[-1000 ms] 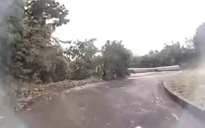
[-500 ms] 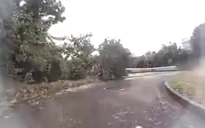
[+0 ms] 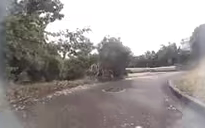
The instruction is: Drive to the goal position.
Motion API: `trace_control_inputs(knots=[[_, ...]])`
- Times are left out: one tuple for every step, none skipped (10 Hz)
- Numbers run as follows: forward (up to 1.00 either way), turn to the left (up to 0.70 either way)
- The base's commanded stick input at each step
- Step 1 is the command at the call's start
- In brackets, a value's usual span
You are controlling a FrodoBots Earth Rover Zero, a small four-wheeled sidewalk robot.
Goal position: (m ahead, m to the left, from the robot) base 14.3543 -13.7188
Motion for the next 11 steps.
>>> trace_control_inputs(knots=[[0.70,0.00],[0.70,0.00],[0.70,-0.10],[0.70,-0.11],[0.70,-0.13],[0.70,-0.11],[0.70,-0.11],[0.70,-0.12],[0.70,-0.12],[0.70,-0.12],[0.70,-0.07]])
